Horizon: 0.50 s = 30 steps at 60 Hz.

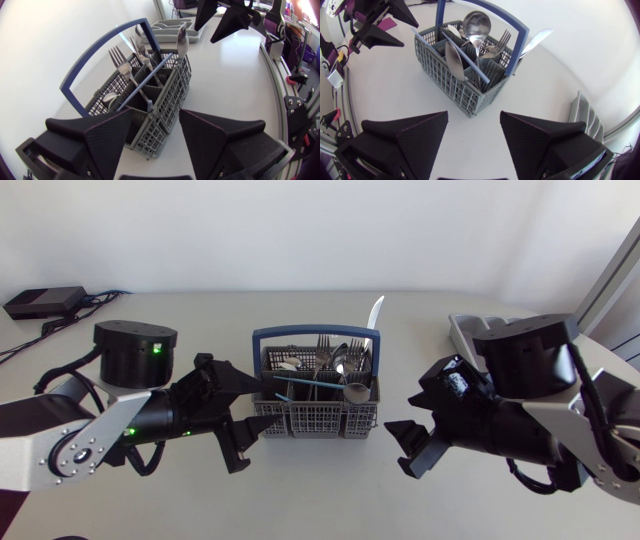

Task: Sort the cutlery from the basket into the organizer compartments.

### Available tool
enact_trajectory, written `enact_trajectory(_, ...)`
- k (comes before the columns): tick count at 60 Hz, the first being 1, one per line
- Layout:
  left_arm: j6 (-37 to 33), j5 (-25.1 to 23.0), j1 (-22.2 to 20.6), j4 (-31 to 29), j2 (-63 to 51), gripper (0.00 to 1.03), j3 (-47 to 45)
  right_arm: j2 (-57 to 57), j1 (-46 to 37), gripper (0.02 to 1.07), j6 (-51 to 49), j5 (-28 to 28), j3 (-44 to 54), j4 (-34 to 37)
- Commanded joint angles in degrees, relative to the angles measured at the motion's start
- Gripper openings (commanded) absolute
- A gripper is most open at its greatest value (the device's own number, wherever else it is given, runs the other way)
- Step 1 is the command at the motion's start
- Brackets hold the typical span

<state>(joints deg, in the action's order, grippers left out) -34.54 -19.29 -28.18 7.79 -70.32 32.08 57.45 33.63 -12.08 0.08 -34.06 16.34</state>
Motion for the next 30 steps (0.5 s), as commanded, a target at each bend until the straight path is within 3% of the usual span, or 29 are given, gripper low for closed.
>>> enact_trajectory(1,-0.3,0.5,-1.0,1.7,-1.9,0.61,0.8,0.6,0.7,0.78,-0.8,0.3,-0.1,0.0)
enact_trajectory(14,0.1,0.5,-1.1,4.4,-5.3,0.55,2.0,1.2,0.7,0.78,-1.1,0.3,0.4,-0.8)
enact_trajectory(30,1.1,0.5,-1.0,7.1,-6.0,0.38,3.0,1.5,0.6,0.78,-1.5,0.3,1.0,-1.4)
